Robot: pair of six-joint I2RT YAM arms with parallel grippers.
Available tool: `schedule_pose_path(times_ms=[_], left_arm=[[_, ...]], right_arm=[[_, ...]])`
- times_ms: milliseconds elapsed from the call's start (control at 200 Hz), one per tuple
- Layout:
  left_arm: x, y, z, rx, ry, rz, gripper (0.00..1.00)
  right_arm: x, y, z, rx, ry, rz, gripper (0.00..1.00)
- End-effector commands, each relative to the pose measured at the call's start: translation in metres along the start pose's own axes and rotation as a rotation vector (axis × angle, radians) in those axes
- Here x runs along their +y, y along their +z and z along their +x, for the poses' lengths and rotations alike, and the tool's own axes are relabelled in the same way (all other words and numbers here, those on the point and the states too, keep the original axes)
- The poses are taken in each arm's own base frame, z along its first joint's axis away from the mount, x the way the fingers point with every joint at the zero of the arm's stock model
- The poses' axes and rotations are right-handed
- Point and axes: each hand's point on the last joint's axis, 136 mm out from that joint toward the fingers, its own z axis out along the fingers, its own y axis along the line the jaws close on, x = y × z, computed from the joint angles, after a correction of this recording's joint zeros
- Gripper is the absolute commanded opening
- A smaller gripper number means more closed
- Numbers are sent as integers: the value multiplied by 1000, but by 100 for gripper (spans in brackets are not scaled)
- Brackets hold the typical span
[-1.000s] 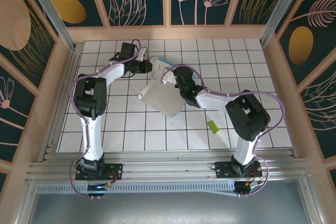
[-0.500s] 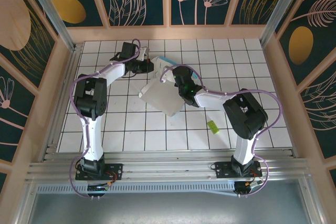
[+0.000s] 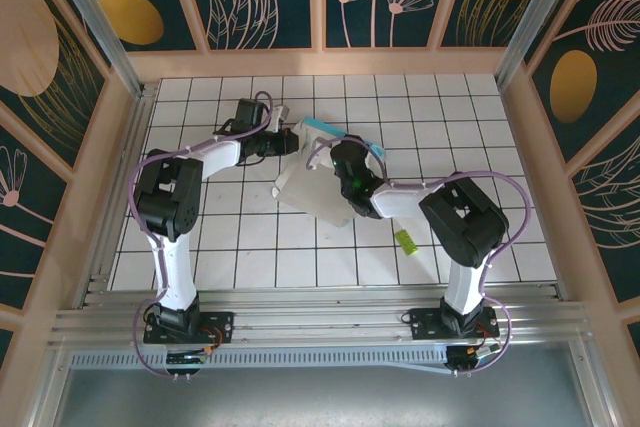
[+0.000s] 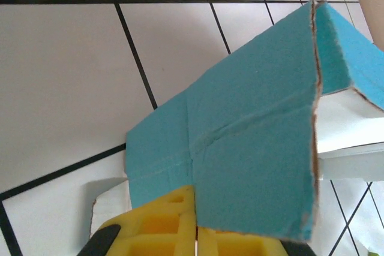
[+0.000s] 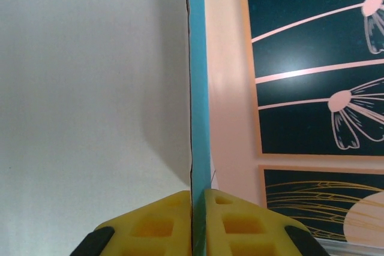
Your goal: Fold the paper box
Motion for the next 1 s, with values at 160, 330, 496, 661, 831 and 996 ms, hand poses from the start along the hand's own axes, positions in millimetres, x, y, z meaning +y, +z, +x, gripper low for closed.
schedule_pose_path(times_ms=[160, 330, 496, 661, 831, 996], left_arm=[[-18, -18, 16, 12, 0, 0, 28], [-30, -48, 2, -71, 87, -40, 42], [-45, -87, -14, -193, 202, -93, 47], [-24, -126, -38, -340, 320, -279, 51], [-13, -109, -31, -213, 595, -304, 53], [-3, -91, -22, -123, 783, -298, 54]], right_arm=[[26, -15, -1, -49, -42, 15, 13], [26, -17, 0, -54, -48, 22, 13], [27, -18, 1, -60, -53, 19, 13], [27, -18, 1, -60, -54, 19, 13], [25, -19, -1, -66, -46, 18, 13], [24, -20, -3, -73, -36, 9, 13]])
